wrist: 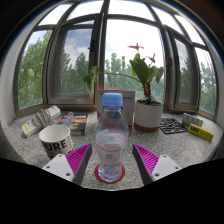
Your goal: Pour water
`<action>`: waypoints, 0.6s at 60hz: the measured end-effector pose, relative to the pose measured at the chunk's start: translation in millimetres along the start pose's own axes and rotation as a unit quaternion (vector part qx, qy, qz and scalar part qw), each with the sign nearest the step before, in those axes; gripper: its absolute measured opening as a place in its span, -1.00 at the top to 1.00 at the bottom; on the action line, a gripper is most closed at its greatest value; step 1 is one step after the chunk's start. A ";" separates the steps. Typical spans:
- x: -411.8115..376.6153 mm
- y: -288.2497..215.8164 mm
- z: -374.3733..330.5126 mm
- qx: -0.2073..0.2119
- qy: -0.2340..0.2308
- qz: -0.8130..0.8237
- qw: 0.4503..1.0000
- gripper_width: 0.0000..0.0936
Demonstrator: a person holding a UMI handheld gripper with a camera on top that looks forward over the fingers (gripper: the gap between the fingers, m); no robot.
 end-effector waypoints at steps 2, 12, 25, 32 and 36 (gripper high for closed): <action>1.7 -4.5 -8.9 -0.005 0.009 -0.001 1.000 -0.82; 3.9 -22.8 -79.7 -0.043 0.054 0.004 0.998 -0.83; -2.6 -36.1 -178.6 -0.066 0.091 0.004 0.994 -0.83; -3.7 -40.5 -210.8 -0.062 0.108 -0.002 0.992 -0.83; -3.8 -39.6 -222.6 -0.064 0.117 -0.008 0.991 -0.83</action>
Point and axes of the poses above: the point between the fingertips, and its own axes, seen from behind it with the camera up: x to the right, y down, z forward, the way the camera looks, the point moved 5 cm from there along -z, backward, against the way the camera looks, and after that the axes turned 9 degrees about x, right-handed, at the moved point
